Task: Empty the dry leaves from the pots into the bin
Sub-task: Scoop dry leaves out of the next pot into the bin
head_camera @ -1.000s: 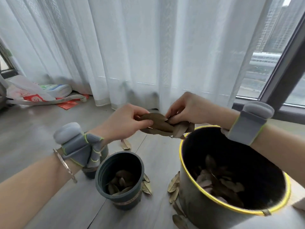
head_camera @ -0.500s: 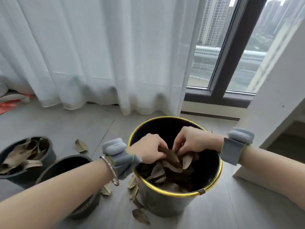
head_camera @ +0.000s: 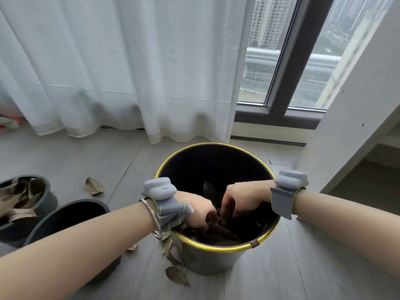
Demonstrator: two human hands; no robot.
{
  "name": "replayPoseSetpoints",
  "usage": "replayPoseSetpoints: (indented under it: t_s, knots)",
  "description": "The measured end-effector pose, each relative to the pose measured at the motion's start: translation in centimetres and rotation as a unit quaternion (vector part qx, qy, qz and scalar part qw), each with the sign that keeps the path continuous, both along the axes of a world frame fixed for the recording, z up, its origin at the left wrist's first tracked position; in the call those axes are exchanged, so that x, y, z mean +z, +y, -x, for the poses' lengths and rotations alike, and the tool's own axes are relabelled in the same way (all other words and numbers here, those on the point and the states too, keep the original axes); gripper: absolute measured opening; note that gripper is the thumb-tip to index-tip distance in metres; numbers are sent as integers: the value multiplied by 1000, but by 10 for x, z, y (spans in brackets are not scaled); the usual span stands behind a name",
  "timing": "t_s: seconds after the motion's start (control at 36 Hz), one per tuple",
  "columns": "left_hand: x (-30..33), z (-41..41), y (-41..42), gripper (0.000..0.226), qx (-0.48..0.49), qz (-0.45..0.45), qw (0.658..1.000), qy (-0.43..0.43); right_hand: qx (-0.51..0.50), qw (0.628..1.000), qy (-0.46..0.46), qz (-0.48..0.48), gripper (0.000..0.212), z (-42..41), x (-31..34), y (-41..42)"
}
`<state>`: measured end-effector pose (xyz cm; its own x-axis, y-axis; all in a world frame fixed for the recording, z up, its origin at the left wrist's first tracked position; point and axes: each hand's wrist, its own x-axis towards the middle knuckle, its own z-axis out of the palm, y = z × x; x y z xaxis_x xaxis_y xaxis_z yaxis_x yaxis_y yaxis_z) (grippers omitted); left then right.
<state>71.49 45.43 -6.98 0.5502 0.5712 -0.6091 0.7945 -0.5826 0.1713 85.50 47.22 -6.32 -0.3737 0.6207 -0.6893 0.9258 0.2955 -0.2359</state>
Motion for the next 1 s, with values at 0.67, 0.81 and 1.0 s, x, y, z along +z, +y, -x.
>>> replayPoseSetpoints:
  t_s: [0.67, 0.81, 1.0]
  knots:
    - [23, 214, -5, 19, 381, -95, 901, -186, -124, 888, 410, -167, 16, 143, 52, 3]
    - [-8, 249, -20, 36, 363, -70, 929, -23, -11, 937, 315, -148, 33, 215, 39, -21]
    - [-52, 267, -37, 56, 316, -93, 941, 71, 123, 981, 98, -119, 21, 277, -21, -41]
